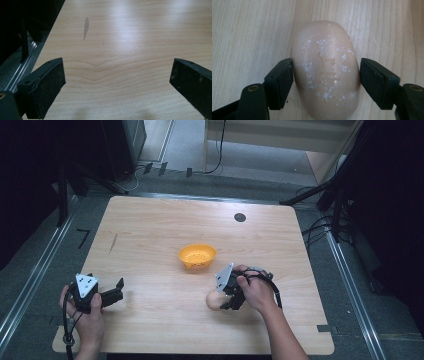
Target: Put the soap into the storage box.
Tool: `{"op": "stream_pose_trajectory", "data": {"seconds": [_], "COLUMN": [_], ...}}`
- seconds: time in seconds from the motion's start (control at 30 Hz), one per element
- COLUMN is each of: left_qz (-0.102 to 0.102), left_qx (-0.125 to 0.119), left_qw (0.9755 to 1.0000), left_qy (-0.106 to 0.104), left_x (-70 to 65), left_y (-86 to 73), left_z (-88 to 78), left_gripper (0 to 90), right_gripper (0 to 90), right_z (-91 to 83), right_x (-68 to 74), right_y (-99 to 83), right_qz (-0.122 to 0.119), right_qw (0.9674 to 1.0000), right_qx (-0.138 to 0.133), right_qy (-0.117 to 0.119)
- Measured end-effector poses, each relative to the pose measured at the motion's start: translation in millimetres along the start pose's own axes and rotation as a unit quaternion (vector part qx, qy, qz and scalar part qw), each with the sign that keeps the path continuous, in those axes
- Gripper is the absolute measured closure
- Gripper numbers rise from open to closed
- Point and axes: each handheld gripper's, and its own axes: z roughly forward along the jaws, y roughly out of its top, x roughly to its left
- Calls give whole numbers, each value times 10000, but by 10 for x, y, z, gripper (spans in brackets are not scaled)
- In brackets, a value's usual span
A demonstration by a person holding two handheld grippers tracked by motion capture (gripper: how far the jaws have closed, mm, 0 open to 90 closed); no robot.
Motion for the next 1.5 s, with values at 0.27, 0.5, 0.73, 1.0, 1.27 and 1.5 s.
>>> {"op": "stream_pose_trajectory", "data": {"seconds": [0.27,0.5,0.73,1.0,1.27,1.5], "left_qz": [-12,-9,15,-42,-49,-68], "left_qx": [-7,-6,7,11,7,0], "left_qw": [10000,10000,10000,10000,10000,10000], "left_qy": [-2,-15,-7,8,3,4], "left_x": [0,2,-1,5,9,12], "left_y": [0,-1,0,1,1,0], "left_z": [1,1,0,2,1,-1], "left_gripper": [6,6,7,7,7,7], "right_gripper": [295,297,304,316,319,321], "right_z": [48,59,55,49,49,46], "right_x": [1,-12,-6,-1,10,12], "right_y": [-4,-7,-14,-20,-11,-9], "right_qz": [-58,-100,-12,11,81,134], "right_qw": [9998,9998,9998,9998,9998,9998], "right_qx": [190,185,185,99,141,108], "right_qy": [1,46,38,159,91,39]}}
